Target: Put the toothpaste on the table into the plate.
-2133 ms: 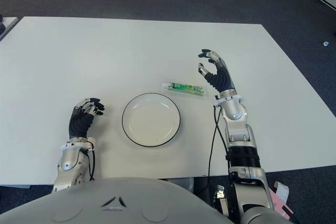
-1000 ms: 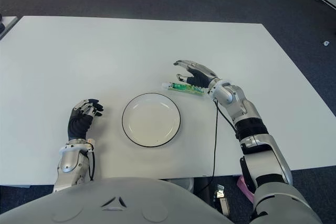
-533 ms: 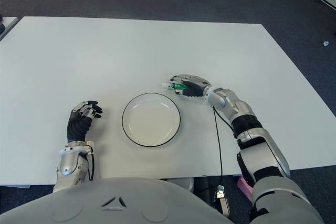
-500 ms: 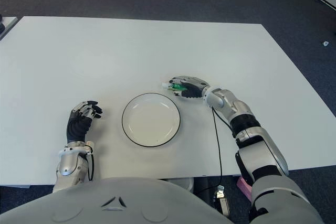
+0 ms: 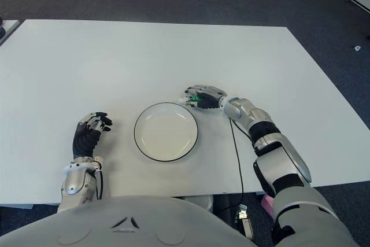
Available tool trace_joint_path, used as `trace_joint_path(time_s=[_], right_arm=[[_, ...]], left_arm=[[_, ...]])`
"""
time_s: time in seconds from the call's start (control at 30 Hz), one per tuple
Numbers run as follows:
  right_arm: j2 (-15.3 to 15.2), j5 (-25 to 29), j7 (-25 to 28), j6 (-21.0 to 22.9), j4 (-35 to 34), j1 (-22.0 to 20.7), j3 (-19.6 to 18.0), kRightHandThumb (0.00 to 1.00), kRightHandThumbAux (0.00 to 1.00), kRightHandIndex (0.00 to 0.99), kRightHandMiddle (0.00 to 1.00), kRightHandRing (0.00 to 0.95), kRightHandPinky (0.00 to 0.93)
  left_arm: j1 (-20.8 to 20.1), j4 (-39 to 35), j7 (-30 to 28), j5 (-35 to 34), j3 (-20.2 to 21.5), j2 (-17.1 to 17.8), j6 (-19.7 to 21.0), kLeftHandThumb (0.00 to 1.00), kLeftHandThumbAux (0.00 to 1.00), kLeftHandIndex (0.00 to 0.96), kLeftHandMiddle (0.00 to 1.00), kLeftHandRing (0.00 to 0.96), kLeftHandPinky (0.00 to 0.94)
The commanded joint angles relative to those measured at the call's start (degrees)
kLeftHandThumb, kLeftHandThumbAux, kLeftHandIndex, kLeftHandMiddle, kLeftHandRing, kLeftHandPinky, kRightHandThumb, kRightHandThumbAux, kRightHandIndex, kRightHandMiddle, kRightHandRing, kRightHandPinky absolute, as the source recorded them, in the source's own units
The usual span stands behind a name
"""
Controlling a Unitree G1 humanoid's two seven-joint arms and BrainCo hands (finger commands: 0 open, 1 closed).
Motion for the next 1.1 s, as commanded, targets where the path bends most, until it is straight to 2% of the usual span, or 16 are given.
trace_joint_path(time_s=[0.03,0.37,0.63,1.1], right_arm=[[2.13,-2.32,-0.99,2.96,8.36,0.35,2.39,0.568,0.157,0.0,0.0,0.0,0.0],[5.54,0.01,-6.49,7.23,17.11,0.77,1.16,0.566,0.159,0.0,0.0,0.0,0.0],[7.07,1.1,-7.3,9.63,18.46,1.85,0.47,0.553,0.145,0.0,0.0,0.0,0.0],[7.78,2.84,-6.98,12.78,18.42,2.85,-1.02,0.512,0.163,0.0,0.0,0.0,0.0]], left_arm=[[1.26,0.75,0.07,0.0,-0.04,-0.01,1.3,0.707,0.721,0.435,0.527,0.518,0.511],[2.02,0.94,-1.51,-1.24,0.23,0.77,-0.17,0.704,0.723,0.434,0.528,0.52,0.512],[2.42,0.9,-1.15,-1.25,0.3,0.72,-1.06,0.705,0.723,0.434,0.524,0.515,0.509],[3.37,-0.45,-1.57,-1.83,0.22,1.04,-0.16,0.7,0.724,0.433,0.528,0.511,0.498]])
